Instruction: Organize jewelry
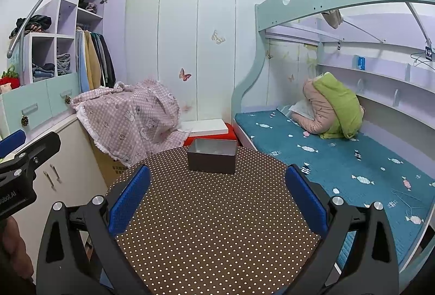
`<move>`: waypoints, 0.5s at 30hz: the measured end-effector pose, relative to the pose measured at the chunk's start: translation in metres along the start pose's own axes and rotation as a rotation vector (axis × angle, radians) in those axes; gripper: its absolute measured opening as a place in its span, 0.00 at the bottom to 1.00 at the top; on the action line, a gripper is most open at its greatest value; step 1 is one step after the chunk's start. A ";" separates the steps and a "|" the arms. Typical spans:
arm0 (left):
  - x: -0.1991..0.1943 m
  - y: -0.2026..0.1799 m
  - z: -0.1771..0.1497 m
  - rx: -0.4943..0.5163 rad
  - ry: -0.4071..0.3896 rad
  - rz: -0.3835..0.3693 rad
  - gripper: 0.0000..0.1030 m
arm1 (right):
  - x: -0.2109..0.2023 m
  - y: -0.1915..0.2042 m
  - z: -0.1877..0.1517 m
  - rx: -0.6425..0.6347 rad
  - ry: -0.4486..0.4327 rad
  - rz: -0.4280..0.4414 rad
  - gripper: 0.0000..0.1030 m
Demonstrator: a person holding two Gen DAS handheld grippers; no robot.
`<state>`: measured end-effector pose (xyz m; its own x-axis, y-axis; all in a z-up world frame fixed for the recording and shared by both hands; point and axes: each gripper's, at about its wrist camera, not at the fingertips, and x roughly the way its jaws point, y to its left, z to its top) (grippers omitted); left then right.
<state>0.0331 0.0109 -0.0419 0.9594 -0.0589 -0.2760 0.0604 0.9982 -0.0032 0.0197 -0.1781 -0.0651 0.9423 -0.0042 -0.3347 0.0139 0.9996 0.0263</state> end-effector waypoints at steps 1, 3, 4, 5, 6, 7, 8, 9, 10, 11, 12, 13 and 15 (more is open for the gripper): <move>0.000 0.001 0.000 0.001 0.000 -0.001 0.95 | 0.000 0.000 0.000 -0.002 0.000 0.000 0.93; 0.000 -0.001 0.000 0.000 -0.001 0.003 0.95 | 0.000 0.000 -0.001 -0.003 0.000 0.001 0.93; 0.000 -0.002 0.000 0.001 -0.002 0.007 0.95 | 0.000 0.000 -0.001 -0.003 0.000 0.001 0.93; -0.001 -0.002 -0.001 0.001 -0.003 0.009 0.95 | 0.000 0.000 0.000 -0.004 0.000 0.000 0.93; -0.001 -0.003 -0.001 0.000 -0.002 0.007 0.95 | 0.000 0.000 -0.001 -0.004 -0.001 0.000 0.93; -0.001 -0.002 0.000 -0.001 -0.002 0.006 0.95 | 0.000 0.000 -0.001 -0.003 0.001 0.001 0.93; -0.001 -0.003 -0.001 -0.002 -0.001 0.005 0.95 | 0.000 -0.001 0.000 -0.001 0.002 0.003 0.93; -0.001 -0.003 -0.001 -0.003 -0.001 0.004 0.95 | 0.000 -0.001 0.000 -0.002 0.003 0.003 0.93; -0.001 -0.004 -0.001 -0.004 -0.001 0.002 0.95 | 0.000 -0.001 0.000 -0.003 0.003 0.002 0.93; -0.001 -0.003 -0.001 -0.008 -0.001 -0.003 0.95 | 0.000 -0.001 0.000 -0.005 0.003 0.001 0.93; -0.002 -0.004 -0.001 -0.011 0.000 -0.008 0.95 | 0.000 -0.001 0.000 -0.005 0.004 0.001 0.93; -0.002 -0.005 -0.002 -0.012 0.000 -0.012 0.95 | 0.000 -0.001 0.000 -0.003 0.005 0.003 0.93; -0.002 -0.006 -0.002 -0.010 0.001 -0.015 0.95 | 0.001 -0.001 0.000 -0.003 0.005 0.002 0.93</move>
<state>0.0303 0.0047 -0.0434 0.9580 -0.0736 -0.2772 0.0718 0.9973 -0.0167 0.0208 -0.1796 -0.0652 0.9406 -0.0018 -0.3395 0.0106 0.9996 0.0243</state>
